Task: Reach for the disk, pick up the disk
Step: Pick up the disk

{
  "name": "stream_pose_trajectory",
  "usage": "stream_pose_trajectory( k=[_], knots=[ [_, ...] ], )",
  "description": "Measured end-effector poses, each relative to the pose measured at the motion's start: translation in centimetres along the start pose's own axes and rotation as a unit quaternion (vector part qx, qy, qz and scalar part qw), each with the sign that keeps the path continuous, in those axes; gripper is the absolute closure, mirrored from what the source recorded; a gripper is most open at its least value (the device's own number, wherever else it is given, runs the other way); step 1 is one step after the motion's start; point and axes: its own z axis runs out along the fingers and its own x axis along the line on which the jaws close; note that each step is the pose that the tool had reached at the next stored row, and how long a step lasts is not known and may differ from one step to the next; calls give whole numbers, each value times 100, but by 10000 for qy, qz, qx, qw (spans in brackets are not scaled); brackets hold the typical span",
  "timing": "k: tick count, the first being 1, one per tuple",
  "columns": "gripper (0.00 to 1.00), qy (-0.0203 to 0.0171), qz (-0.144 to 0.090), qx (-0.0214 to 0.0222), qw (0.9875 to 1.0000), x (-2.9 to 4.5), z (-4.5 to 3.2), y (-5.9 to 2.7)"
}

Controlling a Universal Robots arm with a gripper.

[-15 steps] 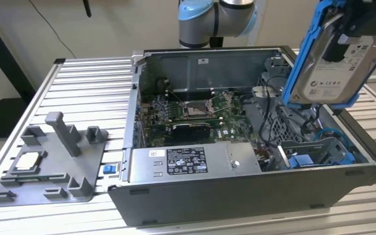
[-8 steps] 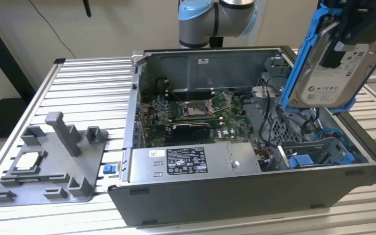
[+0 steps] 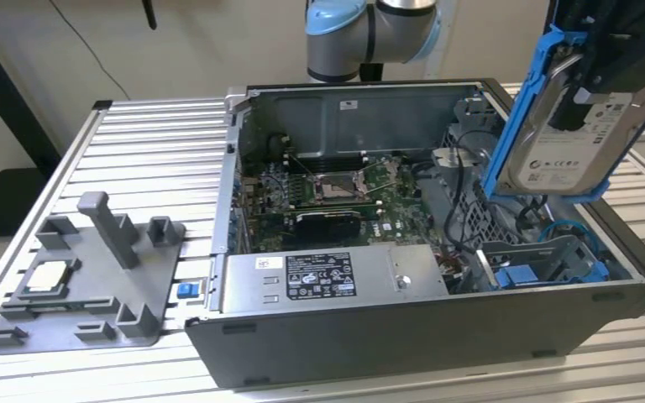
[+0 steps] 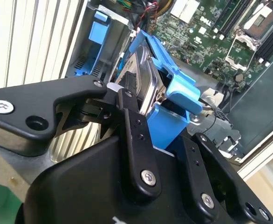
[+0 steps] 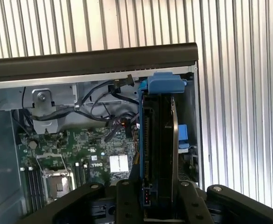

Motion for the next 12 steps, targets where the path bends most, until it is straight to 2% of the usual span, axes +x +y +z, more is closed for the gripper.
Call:
stream_pose_trajectory(
  k=[9, 12],
  knots=[
    [100, -3, -54, 11, 10000, -188, 146, 33],
    [100, -2, -60, 14, 10000, -220, 195, 38]
  ],
)
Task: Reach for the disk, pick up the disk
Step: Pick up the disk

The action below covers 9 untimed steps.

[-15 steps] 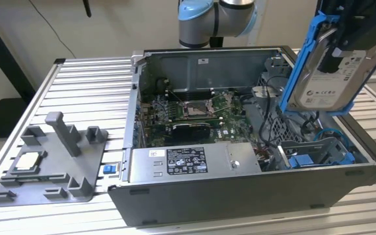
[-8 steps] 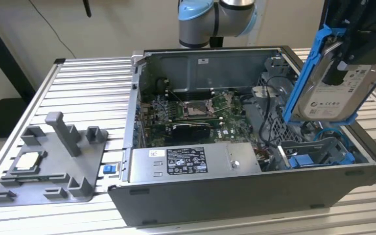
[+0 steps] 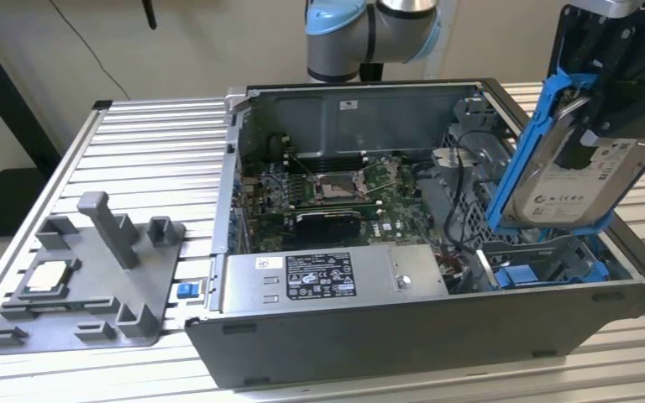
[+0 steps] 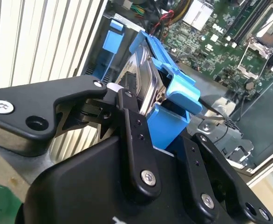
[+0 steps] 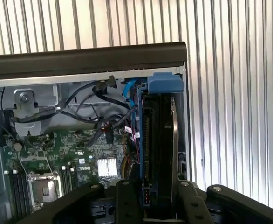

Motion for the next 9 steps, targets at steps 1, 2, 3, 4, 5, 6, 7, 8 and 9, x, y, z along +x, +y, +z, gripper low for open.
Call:
stream_pose_trajectory(
  k=[1, 2, 3, 4, 5, 6, 7, 8, 9],
  knots=[
    [100, -1, -3, 0, 10000, -5, 14, 1],
    [100, -1, -5, 0, 10000, -8, 29, 1],
    [100, -1, -8, 1, 10000, -11, 43, 2],
    [100, -2, -11, 0, 10000, -11, 54, 2],
    [100, -2, -14, 0, 10000, -10, 61, 3],
    [100, -2, -16, 1, 10000, -10, 68, 3],
    [100, -1, -17, 1, 10000, -10, 73, 3],
    [100, -1, -17, 1, 10000, -10, 73, 3],
    [100, -1, -17, 2, 10000, -11, 73, 3]
  ],
)
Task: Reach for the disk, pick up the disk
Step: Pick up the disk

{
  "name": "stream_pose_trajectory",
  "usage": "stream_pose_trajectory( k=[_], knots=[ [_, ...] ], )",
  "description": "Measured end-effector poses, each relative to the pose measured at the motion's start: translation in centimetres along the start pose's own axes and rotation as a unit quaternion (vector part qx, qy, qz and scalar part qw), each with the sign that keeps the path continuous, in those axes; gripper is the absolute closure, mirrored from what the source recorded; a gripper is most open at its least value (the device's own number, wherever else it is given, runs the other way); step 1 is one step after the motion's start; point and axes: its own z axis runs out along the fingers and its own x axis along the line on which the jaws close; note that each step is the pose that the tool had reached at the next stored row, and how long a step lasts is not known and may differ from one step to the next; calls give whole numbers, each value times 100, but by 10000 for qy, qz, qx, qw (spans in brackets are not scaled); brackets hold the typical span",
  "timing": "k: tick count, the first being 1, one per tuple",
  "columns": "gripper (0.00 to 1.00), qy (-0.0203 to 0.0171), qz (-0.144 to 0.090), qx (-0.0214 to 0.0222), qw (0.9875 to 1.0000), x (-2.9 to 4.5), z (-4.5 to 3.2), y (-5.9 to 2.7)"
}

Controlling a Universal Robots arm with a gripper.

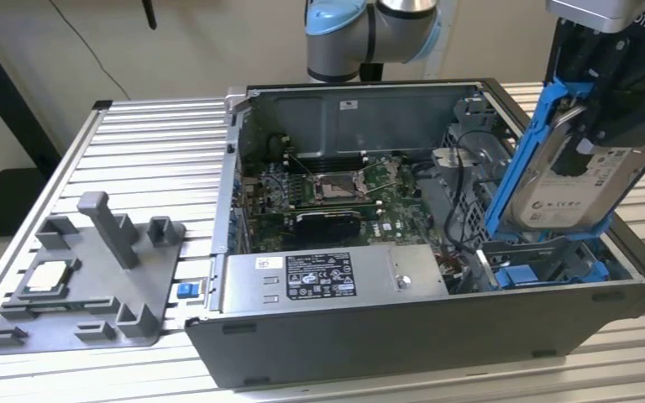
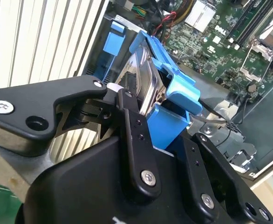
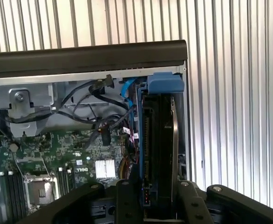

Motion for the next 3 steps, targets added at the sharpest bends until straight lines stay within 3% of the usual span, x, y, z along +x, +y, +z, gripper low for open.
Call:
stream_pose_trajectory(
  k=[3],
  knots=[
    [100, 0, 0, 0, 10000, 0, 1, 0]
  ],
)
